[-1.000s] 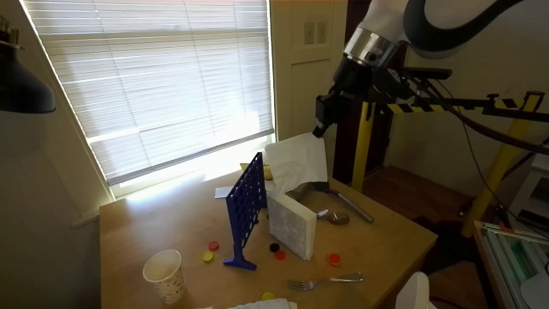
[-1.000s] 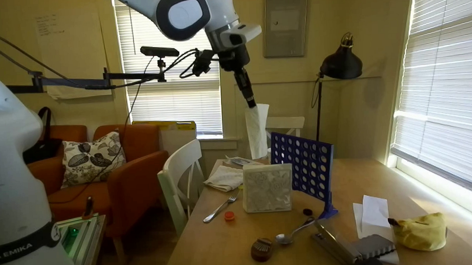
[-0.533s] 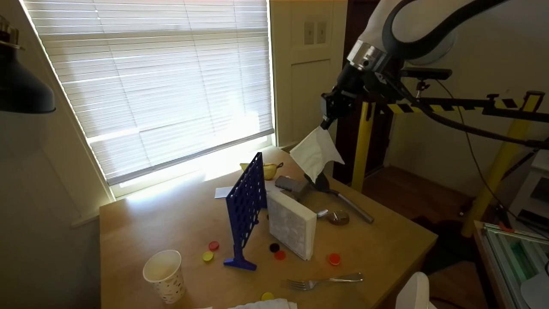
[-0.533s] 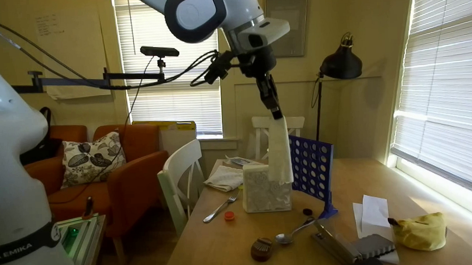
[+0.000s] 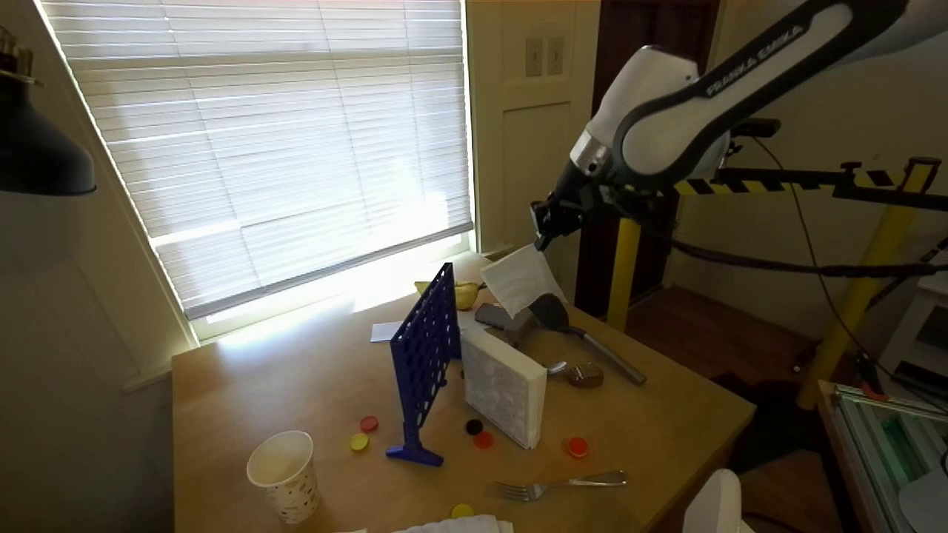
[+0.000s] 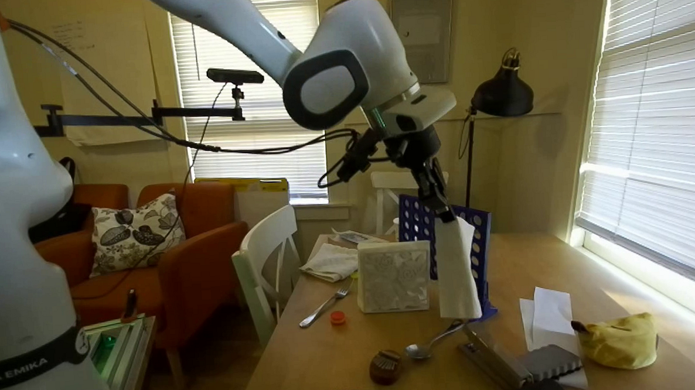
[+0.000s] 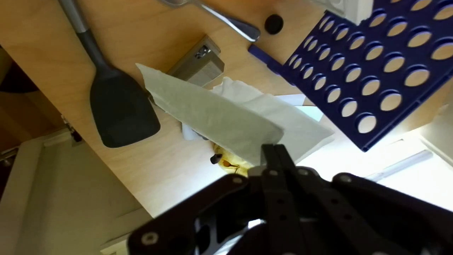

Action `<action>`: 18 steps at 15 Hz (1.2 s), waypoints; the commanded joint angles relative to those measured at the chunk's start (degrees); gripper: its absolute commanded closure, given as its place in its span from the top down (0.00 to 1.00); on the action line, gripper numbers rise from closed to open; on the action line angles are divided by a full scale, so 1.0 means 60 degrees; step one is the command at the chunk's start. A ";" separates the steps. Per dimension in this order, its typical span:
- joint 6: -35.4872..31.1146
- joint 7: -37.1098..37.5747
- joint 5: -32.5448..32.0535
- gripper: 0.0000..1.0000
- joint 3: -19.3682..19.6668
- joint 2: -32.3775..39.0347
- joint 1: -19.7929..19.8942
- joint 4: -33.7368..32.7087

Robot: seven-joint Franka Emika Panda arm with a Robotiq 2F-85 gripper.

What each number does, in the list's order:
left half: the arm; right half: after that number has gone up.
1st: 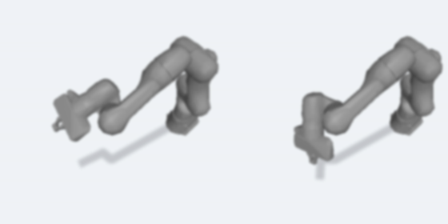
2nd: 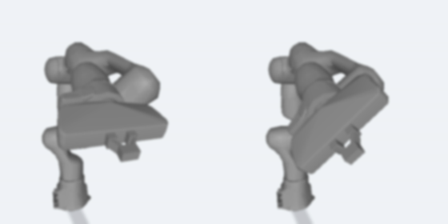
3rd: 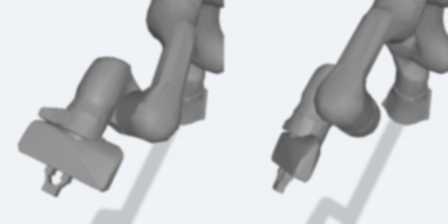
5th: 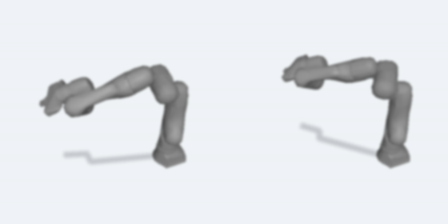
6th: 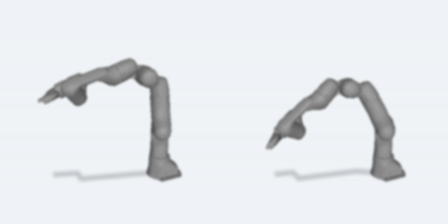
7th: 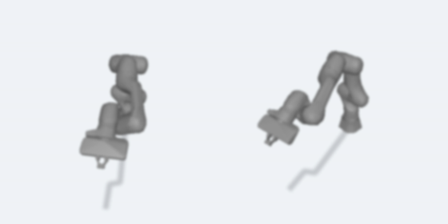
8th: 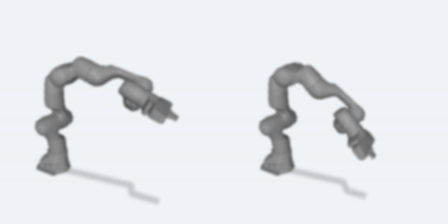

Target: Place one napkin on the table.

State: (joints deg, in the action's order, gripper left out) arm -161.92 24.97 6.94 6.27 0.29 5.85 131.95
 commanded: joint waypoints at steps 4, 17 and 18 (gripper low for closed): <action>-0.0925 0.2475 -0.3658 0.00 0.0557 0.1521 -0.0405 0.0140; 0.1038 0.1363 -0.2819 0.00 0.0129 0.1852 -0.1137 0.0414; 0.1195 0.1304 -0.2722 0.00 0.0111 0.1876 -0.1137 0.0360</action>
State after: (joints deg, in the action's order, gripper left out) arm -157.10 35.33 -12.46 7.38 10.89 -0.78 135.24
